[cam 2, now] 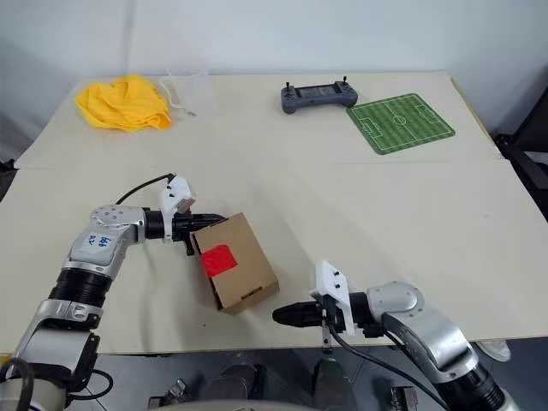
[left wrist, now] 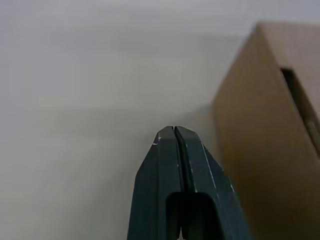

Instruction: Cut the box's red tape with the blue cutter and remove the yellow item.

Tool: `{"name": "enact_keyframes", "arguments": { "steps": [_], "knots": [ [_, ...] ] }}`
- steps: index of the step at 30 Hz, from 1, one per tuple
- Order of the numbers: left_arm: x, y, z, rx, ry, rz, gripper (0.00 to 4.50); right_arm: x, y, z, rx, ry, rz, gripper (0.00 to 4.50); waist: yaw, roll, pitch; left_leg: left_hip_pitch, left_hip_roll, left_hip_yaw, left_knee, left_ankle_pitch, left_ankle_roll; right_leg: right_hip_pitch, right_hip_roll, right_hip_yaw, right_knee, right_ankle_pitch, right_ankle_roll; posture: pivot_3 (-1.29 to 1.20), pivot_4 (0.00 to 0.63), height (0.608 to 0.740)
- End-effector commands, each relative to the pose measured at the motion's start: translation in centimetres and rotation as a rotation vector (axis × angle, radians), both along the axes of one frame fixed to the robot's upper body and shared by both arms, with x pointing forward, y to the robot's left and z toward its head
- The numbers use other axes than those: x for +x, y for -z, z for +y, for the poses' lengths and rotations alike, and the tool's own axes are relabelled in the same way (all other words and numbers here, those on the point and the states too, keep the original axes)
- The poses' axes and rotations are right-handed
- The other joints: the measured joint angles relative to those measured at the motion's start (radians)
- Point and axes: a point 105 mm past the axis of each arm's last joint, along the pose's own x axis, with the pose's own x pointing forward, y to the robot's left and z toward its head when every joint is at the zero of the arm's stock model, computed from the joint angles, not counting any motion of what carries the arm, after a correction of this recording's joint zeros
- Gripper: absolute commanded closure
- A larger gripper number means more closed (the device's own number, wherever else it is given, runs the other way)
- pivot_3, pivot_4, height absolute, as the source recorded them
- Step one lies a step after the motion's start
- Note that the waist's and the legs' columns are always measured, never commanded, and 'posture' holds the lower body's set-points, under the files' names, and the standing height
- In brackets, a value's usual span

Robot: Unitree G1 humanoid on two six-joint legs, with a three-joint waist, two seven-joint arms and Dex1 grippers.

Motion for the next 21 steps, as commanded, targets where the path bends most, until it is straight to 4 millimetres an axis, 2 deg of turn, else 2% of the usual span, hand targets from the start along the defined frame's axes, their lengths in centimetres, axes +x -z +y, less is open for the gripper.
{"name": "enact_keyframes", "arguments": {
  "steps": [1,5,7,9,12,16,19,21],
  "knots": [
    [-2.0,-1.2,-0.1,-0.017,0.092,0.036,4.48,0.9,-0.7,0.5,0.046,0.056,0.017,4.50,-0.001,0.000,0.000,0.000,0.000,0.000,0.000,0.000,0.000,0.000,0.000,0.000,0.000,0.000,0.000,0.00,0.150,0.740],
    [-3.5,-0.8,0.6,-0.025,0.086,0.093,4.48,2.4,-0.2,0.3,0.007,0.141,0.005,4.50,0.002,0.000,0.000,0.000,0.000,-0.001,0.001,0.000,0.000,0.000,-0.001,0.000,0.001,0.000,0.000,0.00,0.150,0.740],
    [-4.5,-0.5,0.9,-0.037,0.082,0.128,4.48,3.9,-0.1,-0.3,-0.009,0.219,-0.024,4.50,0.002,0.000,0.000,0.000,-0.001,-0.001,0.001,0.000,0.000,0.000,-0.001,0.001,0.001,0.000,0.000,0.00,0.150,0.740],
    [-5.7,-0.3,1.1,-0.051,0.082,0.155,4.48,5.9,-0.5,-1.0,-0.018,0.304,-0.067,4.50,0.001,0.000,0.000,0.000,-0.001,-0.001,0.002,0.000,0.000,0.000,-0.002,0.001,0.001,0.000,0.000,0.00,0.150,0.740],
    [-8.3,0.8,1.1,-0.067,0.072,0.227,4.48,10.0,-1.9,-2.8,-0.043,0.449,-0.170,4.50,-0.004,0.001,0.000,0.001,-0.001,0.001,0.001,0.000,0.000,0.000,-0.002,0.003,0.001,0.000,0.000,0.00,0.150,0.740],
    [-10.5,1.9,0.5,-0.082,0.049,0.267,4.48,13.3,-3.6,-4.2,-0.066,0.543,-0.280,4.50,0.004,0.001,0.000,0.001,0.000,0.000,0.000,0.000,-0.001,-0.002,-0.001,0.005,0.001,-0.001,-0.002,0.00,0.150,0.740],
    [-11.4,2.1,0.5,-0.103,0.014,0.277,4.48,14.3,-4.7,-4.8,-0.063,0.571,-0.339,4.50,0.003,0.001,0.000,0.001,0.000,0.000,-0.002,0.000,-0.002,-0.003,-0.001,0.004,0.001,-0.001,-0.003,0.00,0.150,0.740],
    [-12.0,1.3,1.1,-0.129,0.007,0.272,4.48,14.2,-5.4,-5.6,-0.055,0.578,-0.374,4.50,0.001,0.001,0.000,0.001,0.000,0.000,-0.002,0.000,-0.001,-0.003,-0.001,0.004,0.001,-0.001,-0.003,0.00,0.150,0.740]
  ]
}}
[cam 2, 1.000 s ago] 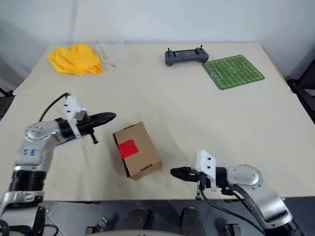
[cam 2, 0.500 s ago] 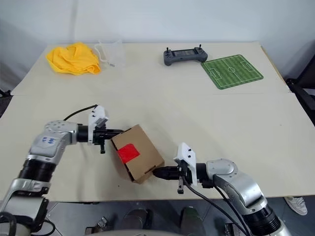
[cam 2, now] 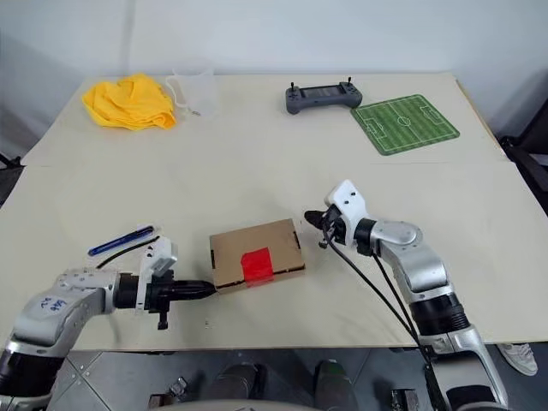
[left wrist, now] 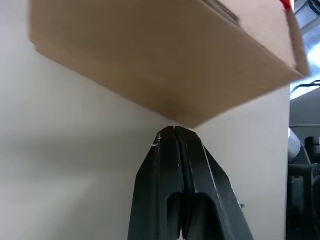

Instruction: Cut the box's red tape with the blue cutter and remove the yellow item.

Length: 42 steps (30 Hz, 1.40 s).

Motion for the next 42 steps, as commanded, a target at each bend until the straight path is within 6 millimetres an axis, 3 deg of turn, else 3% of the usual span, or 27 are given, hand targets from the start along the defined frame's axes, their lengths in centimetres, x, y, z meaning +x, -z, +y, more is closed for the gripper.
{"name": "enact_keyframes", "arguments": {
  "steps": [1,5,7,9,14,16,20,24,28,31,37,42],
  "knots": [
    [-0.9,-2.9,0.9,-0.065,0.002,-0.052,4.48,-0.2,-2.1,-1.7,0.005,0.014,-0.099,4.50,-0.002,0.000,0.000,0.000,0.000,0.000,0.000,0.000,0.000,0.000,0.000,0.000,0.000,0.000,0.000,0.00,0.150,0.740],
    [-1.5,-6.1,1.9,-0.181,0.018,-0.037,4.48,-1.6,-2.1,-3.2,-0.021,-0.004,-0.087,4.50,0.002,0.000,0.000,-0.001,0.000,-0.001,0.000,0.000,0.000,0.000,0.000,-0.001,-0.002,0.000,0.000,0.00,0.150,0.740],
    [2.2,-9.1,2.7,-0.225,-0.043,-0.184,4.48,-6.4,-0.3,-3.2,-0.060,-0.207,0.095,4.50,0.013,0.002,0.001,-0.001,-0.001,-0.001,0.001,0.000,0.001,0.001,-0.001,-0.002,-0.003,0.000,0.000,0.00,0.150,0.740],
    [5.2,-10.3,2.3,-0.205,-0.055,-0.280,4.48,-10.0,0.9,-2.7,-0.077,-0.342,0.243,4.50,0.032,0.002,0.001,-0.001,-0.001,-0.004,0.003,0.000,0.000,0.004,-0.001,-0.006,-0.004,0.000,0.000,0.00,0.150,0.740],
    [10.8,-8.0,-0.4,-0.030,-0.026,-0.388,4.48,-12.9,2.4,-0.4,-0.076,-0.459,0.392,4.50,0.015,0.001,0.001,0.001,-0.001,0.004,0.004,0.000,0.002,0.007,-0.002,-0.007,-0.007,0.002,0.004,0.00,0.150,0.740],
    [12.0,-6.9,-1.3,0.035,0.009,-0.388,4.48,-13.2,2.7,0.8,-0.062,-0.479,0.403,4.50,0.006,-0.001,0.002,0.000,0.000,0.004,0.006,0.000,0.002,0.005,0.000,-0.007,-0.007,0.002,0.004,0.00,0.150,0.740],
    [11.6,-5.3,-2.3,0.058,0.112,-0.272,4.48,-12.3,3.0,2.9,-0.018,-0.446,0.391,4.50,-0.006,-0.002,0.003,-0.002,0.001,0.004,0.004,0.000,0.001,0.001,0.000,-0.007,0.000,0.002,0.004,0.00,0.150,0.740],
    [9.6,-4.3,-1.6,0.045,0.189,-0.156,4.48,-10.0,2.9,4.6,0.117,-0.343,0.388,4.50,-0.006,-0.002,0.003,-0.002,0.000,0.002,0.005,0.000,0.001,0.000,-0.001,-0.007,0.001,0.002,0.003,0.00,0.150,0.740],
    [7.4,-4.1,-0.4,-0.004,0.191,-0.094,4.48,-7.1,2.9,4.2,0.128,-0.190,0.309,4.50,-0.008,-0.002,0.003,-0.002,-0.001,0.001,0.005,0.000,0.001,-0.001,-0.002,-0.007,0.004,0.002,0.003,0.00,0.150,0.740],
    [6.6,-4.1,-0.2,-0.034,0.157,-0.072,4.48,-6.2,2.6,3.5,0.117,-0.153,0.271,4.50,0.001,-0.002,0.003,-0.003,-0.001,0.000,0.006,0.000,0.002,-0.001,-0.002,-0.007,0.005,0.002,0.002,0.00,0.150,0.740],
    [5.2,-2.5,-2.6,-0.120,0.046,-0.071,4.48,-3.2,0.8,2.2,0.067,-0.114,0.175,4.50,-0.001,-0.002,0.003,-0.003,-0.002,-0.001,0.009,-0.001,0.002,0.000,-0.002,-0.006,0.006,0.002,0.002,0.00,0.150,0.740],
    [4.0,-1.3,-4.3,-0.177,-0.031,-0.043,4.48,-1.2,-0.2,2.3,0.019,-0.132,0.116,4.50,-0.004,-0.001,0.002,-0.003,-0.001,0.000,0.008,-0.001,0.001,-0.001,-0.001,-0.006,0.006,0.002,0.002,0.00,0.150,0.740]
  ]
}}
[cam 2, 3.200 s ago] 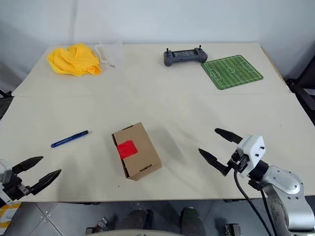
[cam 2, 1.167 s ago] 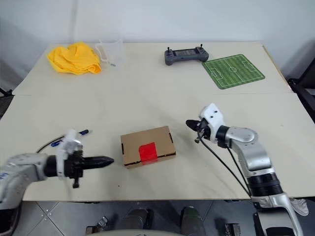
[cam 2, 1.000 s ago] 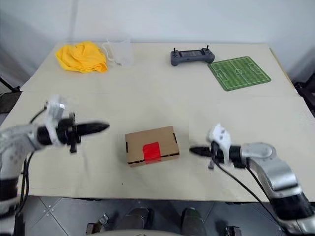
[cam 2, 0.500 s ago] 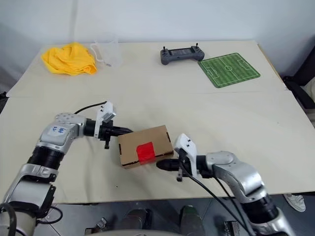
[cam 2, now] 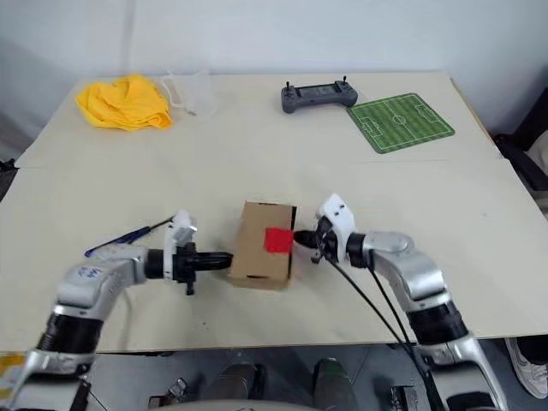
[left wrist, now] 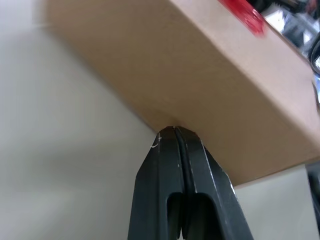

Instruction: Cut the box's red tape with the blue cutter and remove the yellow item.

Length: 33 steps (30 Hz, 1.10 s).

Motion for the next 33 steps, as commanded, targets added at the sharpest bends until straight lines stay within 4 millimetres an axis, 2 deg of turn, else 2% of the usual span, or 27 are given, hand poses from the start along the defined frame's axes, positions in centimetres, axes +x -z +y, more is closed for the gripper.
{"name": "enact_keyframes", "arguments": {
  "steps": [1,9,13,17,20,23,24,26,29,33],
  "knots": [
    [-0.4,-0.7,-0.5,-0.023,-0.045,-0.024,4.48,0.8,-0.8,0.4,-0.010,-0.030,-0.058,4.50,0.000,0.000,0.000,0.000,0.001,0.000,0.000,0.000,-0.001,0.000,0.000,0.000,0.000,0.000,0.000,0.00,0.150,0.740],
    [0.0,-0.6,-1.0,-0.047,-0.145,-0.076,4.48,2.9,-1.0,1.3,-0.019,-0.019,-0.102,4.50,0.002,0.000,0.000,0.000,0.000,0.000,0.001,0.000,-0.001,0.000,0.000,0.000,0.000,0.000,0.000,0.00,0.150,0.740],
    [0.0,-0.9,-1.3,-0.066,-0.144,-0.090,4.48,3.3,-1.1,1.6,-0.001,-0.040,-0.130,4.50,0.003,0.000,0.000,0.000,0.000,0.000,0.001,0.000,-0.001,0.000,0.000,0.000,-0.001,0.000,0.000,0.00,0.150,0.740],
    [-0.3,-1.0,-0.5,-0.034,-0.159,-0.104,4.48,3.8,-1.9,0.2,-0.031,-0.023,-0.192,4.50,0.001,0.000,0.000,0.000,-0.001,0.000,0.001,0.000,-0.001,0.000,0.000,0.000,-0.001,0.000,0.000,0.00,0.150,0.740],
    [-1.4,-2.2,1.8,-0.022,-0.174,-0.176,4.48,2.5,-3.9,-1.5,-0.009,-0.052,-0.233,4.50,0.002,0.000,0.000,0.000,0.000,0.000,0.000,0.000,-0.001,0.000,0.000,0.000,-0.001,0.000,0.000,0.00,0.150,0.740],
    [-2.4,-3.7,5.0,0.002,-0.225,-0.288,4.50,-0.2,-5.0,-2.9,0.002,-0.126,-0.242,3.88,0.004,0.000,0.000,0.000,0.000,0.000,-0.002,0.000,-0.001,-0.001,0.000,-0.001,-0.003,0.000,-0.001,0.00,0.150,0.740],
    [-2.9,-4.0,6.7,0.033,-0.251,-0.343,4.50,-1.3,-5.4,-3.6,0.006,-0.149,-0.255,3.55,0.005,0.000,0.000,0.000,0.001,0.000,-0.003,0.000,-0.001,-0.001,0.000,-0.001,-0.006,-0.001,-0.001,0.00,0.150,0.740],
    [-4.2,-4.1,9.9,0.099,-0.297,-0.426,4.10,-3.2,-6.1,-4.7,0.034,-0.187,-0.281,2.88,0.003,0.000,0.000,0.000,0.002,0.000,-0.005,-0.001,-0.002,0.000,0.000,-0.001,-0.010,-0.001,-0.002,0.00,0.150,0.740],
    [-6.0,-3.7,14.7,0.114,-0.430,-0.400,3.31,-5.6,-7.1,-5.6,0.086,-0.236,-0.338,1.86,0.005,0.001,0.000,0.002,0.003,0.002,-0.008,-0.001,-0.002,0.002,0.000,-0.002,-0.016,-0.001,-0.002,0.00,0.150,0.740],
    [-8.2,-2.6,20.7,0.186,-0.601,-0.369,2.10,-7.9,-7.4,-5.2,0.127,-0.298,-0.365,0.47,0.006,0.001,0.000,0.003,0.003,0.001,-0.008,-0.001,-0.001,0.005,-0.001,-0.002,-0.017,-0.001,-0.002,0.00,0.150,0.740]
  ]
}}
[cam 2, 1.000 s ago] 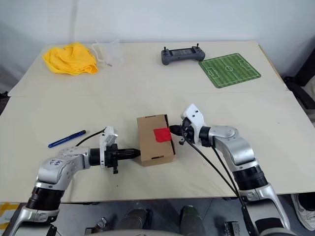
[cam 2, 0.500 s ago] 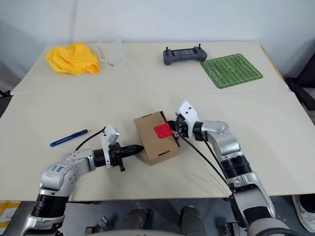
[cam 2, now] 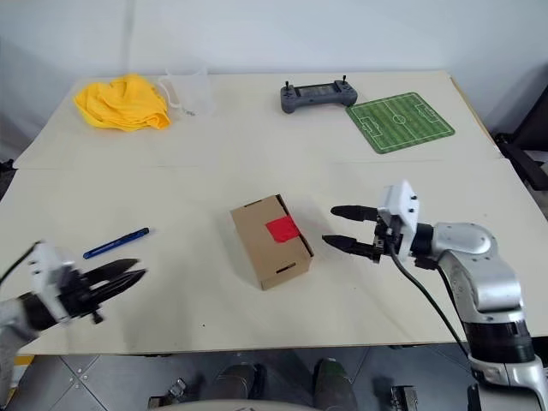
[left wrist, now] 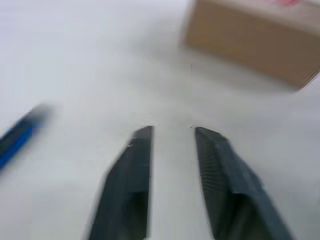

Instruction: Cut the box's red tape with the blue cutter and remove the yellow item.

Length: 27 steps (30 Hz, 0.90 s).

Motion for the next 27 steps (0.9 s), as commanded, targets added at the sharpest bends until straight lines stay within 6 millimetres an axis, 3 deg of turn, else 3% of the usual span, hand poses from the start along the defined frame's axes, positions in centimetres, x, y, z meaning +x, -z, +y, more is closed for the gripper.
{"name": "enact_keyframes", "arguments": {
  "steps": [1,3,6,7,10,14,19,23,27],
  "knots": [
    [-1.7,-0.5,4.9,0.008,-0.151,-0.030,1.80,-2.6,-1.9,0.9,0.043,-0.104,-0.099,0.12,0.002,0.000,0.000,0.001,0.000,0.000,0.000,0.000,0.000,0.001,0.000,0.000,0.000,0.000,0.000,0.00,0.150,0.740],
    [-2.4,-0.9,7.7,-0.016,-0.254,-0.028,1.18,-3.5,-2.2,1.6,0.072,-0.135,-0.112,0.00,0.003,0.000,0.000,0.001,0.000,0.000,0.001,0.000,0.001,0.002,-0.001,0.000,0.000,0.000,0.000,0.00,0.150,0.740],
    [-3.0,-0.8,9.7,0.010,-0.288,0.013,0.21,-4.4,-3.2,2.7,0.137,-0.175,-0.135,0.00,0.005,0.000,0.000,0.001,0.000,-0.001,0.001,0.000,0.001,0.002,-0.001,0.000,0.000,0.000,0.000,0.00,0.150,0.740],
    [-3.0,-0.6,10.4,0.027,-0.292,0.033,0.07,-4.7,-3.5,3.2,0.149,-0.195,-0.143,0.00,0.005,0.000,0.000,0.001,-0.001,-0.001,0.001,0.000,0.001,0.002,-0.002,0.000,0.000,0.000,0.000,0.00,0.150,0.740],
    [-1.6,-0.5,11.1,0.038,-0.263,0.058,0.07,-5.8,-3.2,4.1,0.108,-0.258,-0.194,0.00,0.011,0.000,0.000,0.001,-0.001,-0.002,0.000,-0.001,0.001,0.002,-0.002,-0.001,0.000,0.000,0.000,0.00,0.150,0.740],
    [1.9,-1.5,9.2,0.060,-0.089,0.054,0.07,-6.5,-3.2,4.4,0.111,-0.251,-0.185,0.00,0.025,-0.001,0.000,0.001,-0.001,-0.002,0.000,0.000,0.001,0.002,-0.001,-0.002,0.001,0.000,0.000,0.00,0.150,0.740],
    [4.5,-1.0,7.0,0.179,0.113,0.130,0.07,-6.9,-3.6,3.9,0.094,-0.222,-0.175,0.00,0.019,-0.001,-0.001,0.001,-0.002,-0.002,0.000,-0.001,0.001,0.000,0.000,-0.002,0.003,0.001,-0.001,0.00,0.150,0.740],
    [6.9,-0.9,6.8,0.241,0.108,0.131,0.07,-7.4,-3.6,3.7,0.081,-0.195,-0.161,0.00,0.008,-0.002,-0.001,0.000,-0.002,-0.001,0.000,-0.001,0.001,-0.002,0.000,-0.005,0.010,0.001,-0.001,0.00,0.150,0.740],
    [7.5,0.4,6.7,0.286,0.129,0.213,0.07,-8.1,-3.5,3.7,0.077,-0.174,-0.139,0.00,-0.007,-0.002,-0.001,0.000,-0.002,0.000,0.000,-0.001,0.002,-0.002,-0.001,-0.007,0.011,0.001,-0.001,0.00,0.150,0.740]
  ]
}}
